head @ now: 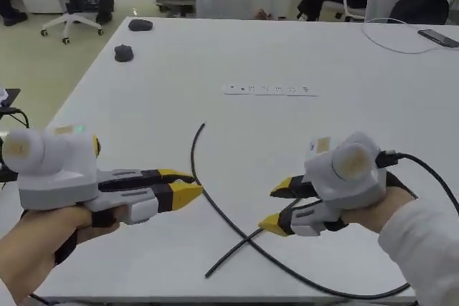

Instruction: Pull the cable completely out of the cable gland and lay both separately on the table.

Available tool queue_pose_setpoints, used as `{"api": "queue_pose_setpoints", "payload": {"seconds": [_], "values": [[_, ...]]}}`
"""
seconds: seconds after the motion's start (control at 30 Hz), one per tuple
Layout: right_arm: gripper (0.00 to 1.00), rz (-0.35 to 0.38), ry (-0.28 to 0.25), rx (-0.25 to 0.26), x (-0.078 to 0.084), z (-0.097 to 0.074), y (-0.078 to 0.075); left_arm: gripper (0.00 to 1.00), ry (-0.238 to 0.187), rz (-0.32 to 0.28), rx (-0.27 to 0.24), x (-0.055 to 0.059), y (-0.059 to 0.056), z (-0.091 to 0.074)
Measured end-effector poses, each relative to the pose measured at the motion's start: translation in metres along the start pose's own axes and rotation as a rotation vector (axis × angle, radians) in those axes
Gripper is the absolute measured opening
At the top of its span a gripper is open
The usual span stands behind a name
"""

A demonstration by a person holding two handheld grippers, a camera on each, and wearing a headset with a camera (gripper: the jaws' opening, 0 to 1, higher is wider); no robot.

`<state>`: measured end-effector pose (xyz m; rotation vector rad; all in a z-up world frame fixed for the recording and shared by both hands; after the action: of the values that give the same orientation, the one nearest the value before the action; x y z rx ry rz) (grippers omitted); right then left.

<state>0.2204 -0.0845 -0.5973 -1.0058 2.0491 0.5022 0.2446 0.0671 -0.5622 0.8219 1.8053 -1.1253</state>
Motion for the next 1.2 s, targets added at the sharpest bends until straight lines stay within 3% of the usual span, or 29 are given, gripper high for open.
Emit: {"api": "queue_pose_setpoints", "payload": {"seconds": [0.03, 0.17, 0.3, 0.37, 0.4, 0.47, 0.57, 0.67, 0.73, 0.8, 0.97, 1.1, 1.2], "values": [[0.36, 0.024, -0.025, 0.004, -0.004, -0.004, 0.003, 0.17, 0.004, -0.004, -0.004, 0.000, 0.003, 0.001], [0.38, 0.110, -0.113, 0.103, -0.012, -0.018, 0.003, 0.17, 0.034, 0.012, -0.028, 0.004, 0.020, 0.011], [0.35, 0.131, -0.169, 0.210, -0.009, -0.016, -0.008, 0.17, 0.095, -0.027, -0.077, 0.024, 0.051, 0.031], [0.36, 0.134, -0.156, 0.206, -0.005, -0.012, -0.006, 0.17, 0.151, -0.033, -0.099, 0.041, 0.066, 0.039], [0.37, 0.122, -0.113, 0.196, -0.002, -0.012, -0.006, 0.17, 0.167, -0.031, -0.108, 0.047, 0.072, 0.042], [0.36, 0.047, -0.098, 0.227, -0.002, -0.013, -0.010, 0.17, 0.199, -0.041, -0.150, 0.062, 0.085, 0.048], [0.36, 0.068, -0.092, 0.216, 0.000, -0.011, -0.012, 0.17, 0.226, -0.035, -0.191, 0.077, 0.099, 0.051], [0.35, 0.098, -0.080, 0.202, 0.005, -0.009, -0.012, 0.17, 0.277, -0.011, -0.264, 0.094, 0.115, 0.045], [0.35, 0.097, -0.072, 0.198, 0.008, -0.009, -0.009, 0.17, 0.276, -0.008, -0.253, 0.099, 0.116, 0.044], [0.35, 0.097, -0.066, 0.186, 0.010, -0.008, -0.006, 0.17, 0.313, 0.008, -0.249, 0.106, 0.117, 0.042], [0.35, 0.119, -0.055, 0.187, 0.015, -0.009, -0.005, 0.17, 0.352, 0.015, -0.268, 0.120, 0.123, 0.040], [0.36, 0.118, -0.058, 0.193, 0.014, -0.010, -0.006, 0.17, 0.345, 0.023, -0.272, 0.118, 0.124, 0.041], [0.37, 0.114, -0.030, 0.176, 0.018, -0.006, -0.002, 0.17, 0.345, 0.031, -0.268, 0.118, 0.125, 0.041]]}}
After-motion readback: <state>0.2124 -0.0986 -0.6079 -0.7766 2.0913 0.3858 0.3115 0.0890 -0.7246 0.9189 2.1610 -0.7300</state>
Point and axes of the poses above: the centre of the closed fingertips' face, and the gripper's own axes: z roughly forward along the fingers, y roughly to its left, x roughly out of its underside, the point moved 4 cm from there along -z, roughly backward along the fingers
